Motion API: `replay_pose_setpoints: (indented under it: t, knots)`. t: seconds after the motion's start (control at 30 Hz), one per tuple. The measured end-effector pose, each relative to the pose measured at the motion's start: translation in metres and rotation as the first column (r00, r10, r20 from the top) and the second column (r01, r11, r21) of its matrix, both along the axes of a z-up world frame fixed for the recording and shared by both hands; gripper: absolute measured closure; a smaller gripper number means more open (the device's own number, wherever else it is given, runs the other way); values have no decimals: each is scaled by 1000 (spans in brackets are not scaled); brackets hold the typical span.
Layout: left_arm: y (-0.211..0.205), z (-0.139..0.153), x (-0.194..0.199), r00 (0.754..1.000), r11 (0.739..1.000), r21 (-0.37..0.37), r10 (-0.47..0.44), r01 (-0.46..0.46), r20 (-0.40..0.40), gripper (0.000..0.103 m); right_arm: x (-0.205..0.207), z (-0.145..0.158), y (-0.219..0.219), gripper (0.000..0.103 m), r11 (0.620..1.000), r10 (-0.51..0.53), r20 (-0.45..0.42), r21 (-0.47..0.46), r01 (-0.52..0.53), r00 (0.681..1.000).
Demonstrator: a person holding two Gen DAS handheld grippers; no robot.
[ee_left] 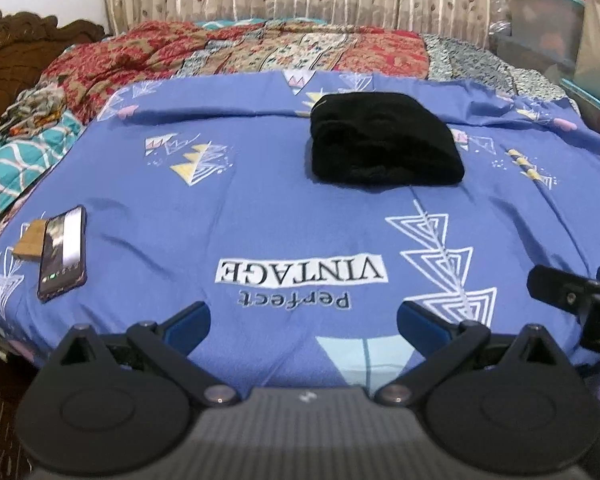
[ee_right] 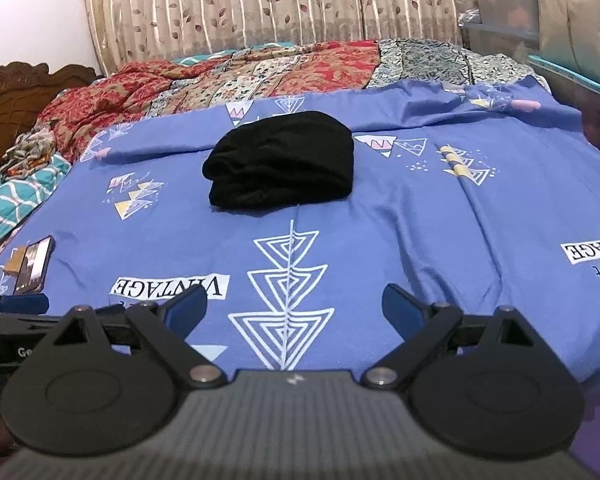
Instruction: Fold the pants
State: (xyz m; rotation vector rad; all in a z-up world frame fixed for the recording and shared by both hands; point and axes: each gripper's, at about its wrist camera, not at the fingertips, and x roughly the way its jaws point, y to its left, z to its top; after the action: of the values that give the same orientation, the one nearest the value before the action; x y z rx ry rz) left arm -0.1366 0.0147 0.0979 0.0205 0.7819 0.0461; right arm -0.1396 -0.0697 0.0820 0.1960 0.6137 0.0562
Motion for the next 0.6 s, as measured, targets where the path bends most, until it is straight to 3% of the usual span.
replay_pose_setpoints:
  t: [0.13, 0.27, 0.6]
  knots:
    - [6, -4, 1, 999, 999, -30, 26, -27, -35, 0, 2, -1, 4, 7, 1000, 11, -23, -1, -11, 1000]
    - [5, -5, -2, 998, 999, -12, 52, -52, -35, 0, 2, -1, 6, 7, 1000, 9, -30, -10, -9, 1000]
    - [6, -5, -2, 999, 999, -2, 35, -36, -34, 0, 5, -2, 12, 7, 1000, 19, -52, -24, -20, 998]
